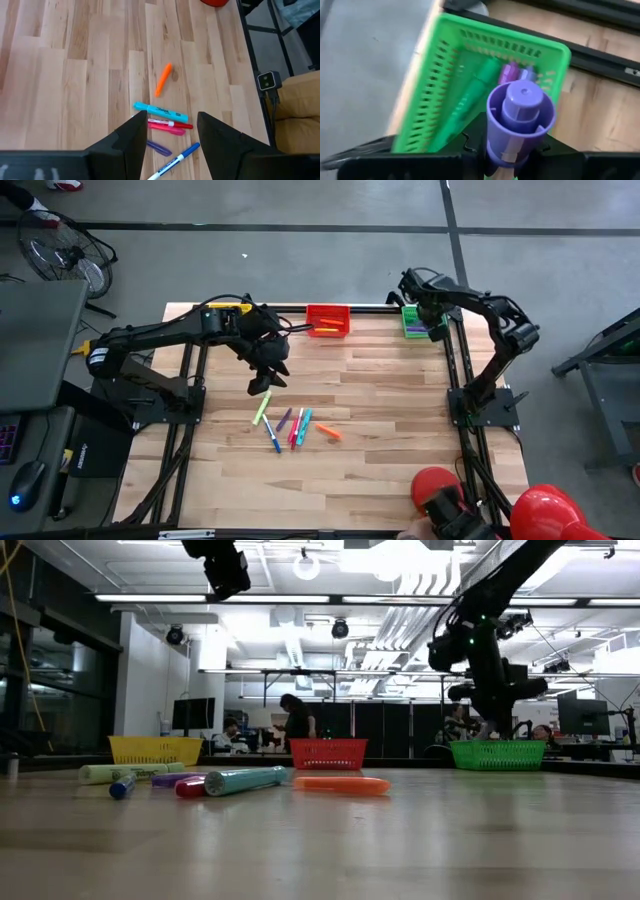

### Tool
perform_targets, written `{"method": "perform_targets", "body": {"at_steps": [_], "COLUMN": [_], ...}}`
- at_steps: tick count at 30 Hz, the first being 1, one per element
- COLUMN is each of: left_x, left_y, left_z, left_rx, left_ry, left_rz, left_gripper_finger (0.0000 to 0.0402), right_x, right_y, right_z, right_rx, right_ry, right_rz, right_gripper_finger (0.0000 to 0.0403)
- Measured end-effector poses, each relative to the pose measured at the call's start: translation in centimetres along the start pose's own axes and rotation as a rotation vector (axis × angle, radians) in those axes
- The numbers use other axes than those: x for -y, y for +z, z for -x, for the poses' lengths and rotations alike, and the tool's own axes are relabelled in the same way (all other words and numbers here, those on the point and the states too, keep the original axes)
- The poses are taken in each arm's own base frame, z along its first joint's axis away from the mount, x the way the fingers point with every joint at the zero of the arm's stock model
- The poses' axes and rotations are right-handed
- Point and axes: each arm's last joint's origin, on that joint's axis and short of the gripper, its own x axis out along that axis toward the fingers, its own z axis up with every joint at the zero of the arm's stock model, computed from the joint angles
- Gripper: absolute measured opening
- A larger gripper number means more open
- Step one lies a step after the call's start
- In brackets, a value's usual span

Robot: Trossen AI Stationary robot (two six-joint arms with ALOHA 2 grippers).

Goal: Pick & Place Markers
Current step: Put the violet highlighter into the green bin, then put the orange pen into the red bin

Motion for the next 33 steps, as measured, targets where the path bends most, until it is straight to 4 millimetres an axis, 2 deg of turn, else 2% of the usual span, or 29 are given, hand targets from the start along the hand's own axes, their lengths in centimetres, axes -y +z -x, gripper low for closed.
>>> {"method": "perform_targets", "body": {"at_steps": [3,7,19,25,33], "left_x": [0.0,0.0,0.0,0.0,0.0], "left_y": [0.0,0.0,0.0,0.0,0.0], "left_z": [0.0,0.0,0.0,0.0,0.0], "left_rx": [0.000,0.000,0.000,0.000,-0.001], "left_ry": [0.000,-0.001,-0.002,-0.002,-0.002], "left_rz": [0.000,-0.001,-0.001,0.000,-0.002], "left_gripper_finger": [0.0170,0.0170,0.0170,0.0170,0.0170], "right_x": [0.4,-0.3,-0.4,-0.5,-0.7], "right_y": [-0.3,0.0,0.3,0.2,0.1], "right_z": [-0.6,-0.5,-0.6,-0.6,-0.6], "right_rx": [0.025,0.028,0.005,0.005,0.003], "right_ry": [0.014,0.085,0.078,0.089,0.108], "right_rz": [-0.011,-0.051,-0.059,-0.031,-0.006], "right_gripper_finger": [0.0060,0.0061,0.0065,0.0084,0.0129]}}
